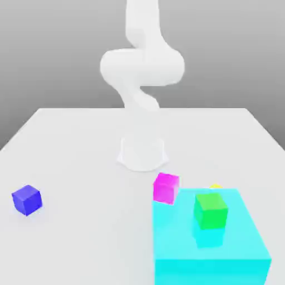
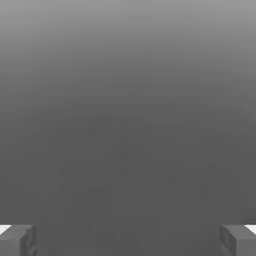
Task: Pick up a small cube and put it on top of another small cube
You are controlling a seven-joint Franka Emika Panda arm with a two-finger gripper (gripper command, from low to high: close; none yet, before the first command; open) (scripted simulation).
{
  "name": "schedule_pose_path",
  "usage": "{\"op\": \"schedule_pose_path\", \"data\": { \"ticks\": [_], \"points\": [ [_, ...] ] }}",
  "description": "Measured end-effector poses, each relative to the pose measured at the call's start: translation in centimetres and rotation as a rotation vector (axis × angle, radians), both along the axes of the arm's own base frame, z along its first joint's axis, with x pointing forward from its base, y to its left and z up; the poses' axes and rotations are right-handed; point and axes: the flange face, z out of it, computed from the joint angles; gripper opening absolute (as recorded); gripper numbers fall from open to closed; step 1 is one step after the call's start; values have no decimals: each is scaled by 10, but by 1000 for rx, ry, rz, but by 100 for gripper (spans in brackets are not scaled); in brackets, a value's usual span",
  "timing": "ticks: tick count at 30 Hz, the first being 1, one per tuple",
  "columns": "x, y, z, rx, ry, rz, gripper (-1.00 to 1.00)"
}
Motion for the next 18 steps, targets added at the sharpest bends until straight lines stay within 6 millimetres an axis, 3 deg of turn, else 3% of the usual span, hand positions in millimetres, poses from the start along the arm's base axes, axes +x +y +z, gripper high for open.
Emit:
{"op": "schedule_pose_path", "data": {
  "ticks": [4, 9, 14, 17, 18],
  "points": [
    [34, -69, -87, 21, 133, -96, 0],
    [36, -151, -197, 61, 290, -216, 0],
    [-3, -221, -307, 116, 443, -336, 0],
    [-43, -253, -369, 156, 534, -409, 0],
    [-64, -268, -389, 176, 563, -452, 0]
  ]
}}
